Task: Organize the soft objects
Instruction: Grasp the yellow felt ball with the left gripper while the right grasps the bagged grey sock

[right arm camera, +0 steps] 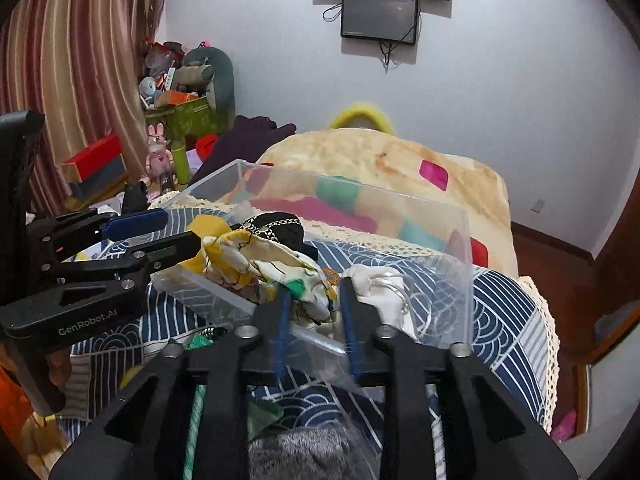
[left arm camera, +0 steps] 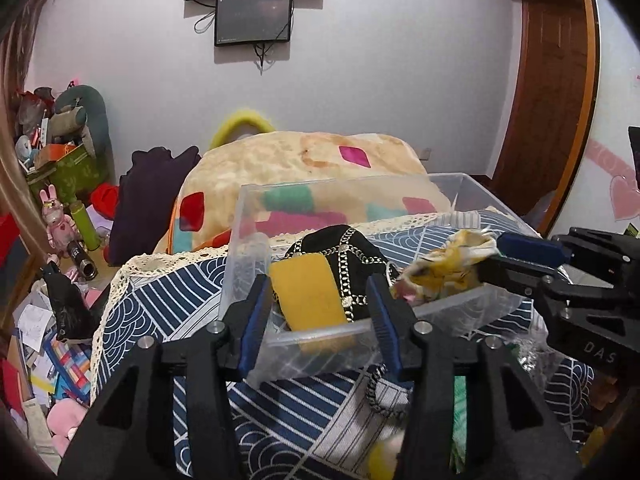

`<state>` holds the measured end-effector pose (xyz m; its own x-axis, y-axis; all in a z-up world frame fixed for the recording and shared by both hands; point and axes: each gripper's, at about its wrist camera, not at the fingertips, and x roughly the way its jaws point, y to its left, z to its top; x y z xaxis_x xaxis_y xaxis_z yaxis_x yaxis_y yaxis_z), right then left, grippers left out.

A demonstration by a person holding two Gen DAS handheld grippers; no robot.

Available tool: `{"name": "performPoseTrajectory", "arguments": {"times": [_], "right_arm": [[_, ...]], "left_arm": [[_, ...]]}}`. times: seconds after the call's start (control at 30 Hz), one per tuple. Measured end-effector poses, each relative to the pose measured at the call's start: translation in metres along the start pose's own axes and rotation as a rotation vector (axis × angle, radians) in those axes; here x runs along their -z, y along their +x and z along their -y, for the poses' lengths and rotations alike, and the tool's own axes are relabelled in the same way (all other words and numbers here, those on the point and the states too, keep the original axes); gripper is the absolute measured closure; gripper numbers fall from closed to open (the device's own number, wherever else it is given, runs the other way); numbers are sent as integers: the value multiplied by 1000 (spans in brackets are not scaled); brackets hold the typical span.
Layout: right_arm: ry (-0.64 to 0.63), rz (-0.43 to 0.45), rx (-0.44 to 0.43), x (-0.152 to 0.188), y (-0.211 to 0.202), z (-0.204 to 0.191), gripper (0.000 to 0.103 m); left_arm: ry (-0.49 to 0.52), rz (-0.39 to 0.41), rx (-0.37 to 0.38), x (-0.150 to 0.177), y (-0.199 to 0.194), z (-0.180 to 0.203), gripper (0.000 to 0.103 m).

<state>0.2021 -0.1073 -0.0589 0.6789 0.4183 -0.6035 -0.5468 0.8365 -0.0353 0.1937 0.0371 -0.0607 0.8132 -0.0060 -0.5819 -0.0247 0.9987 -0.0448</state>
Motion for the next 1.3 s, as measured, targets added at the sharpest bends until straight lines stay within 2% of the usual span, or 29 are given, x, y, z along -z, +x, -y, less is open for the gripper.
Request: {"name": "performPoseTrajectory", "arguments": {"times": [0.03,0.2,0.27,0.33,0.43,0.53,0.63,0.93,1.1,1.23,1.3], "right_arm": [[6,6,-2,1,-3,2,69],[15,35,-8,1,-19,6,64],[20,55,-6,1,-26,6,56],[26,89,-1,2,-37,6,44],[24,121,-3,3,-49,5,39],[23,140,-15,8,-59,1,34],[19,136,-25,16,-62,-4,34],[43,62,-60,43,-47,-8,34],[55,2,-52,58,-33,-6,34],[64,-42,-37,70,-25,-1,34],[70,-58,-33,73,-22,0,34]], "left_arm": [[2,5,1,0,-4,1,51],[1,43,4,1,-24,4,31],[7,61,-7,2,-33,7,19],[14,82,-18,3,-42,10,12],[28,109,-29,8,-56,14,3],[31,108,-25,17,-64,15,3],[25,77,-10,28,-65,15,3],[26,-44,25,69,-49,17,3],[17,-86,54,79,-37,23,4],[0,-124,101,82,-26,24,21],[-12,-146,131,84,-21,24,25]]}}
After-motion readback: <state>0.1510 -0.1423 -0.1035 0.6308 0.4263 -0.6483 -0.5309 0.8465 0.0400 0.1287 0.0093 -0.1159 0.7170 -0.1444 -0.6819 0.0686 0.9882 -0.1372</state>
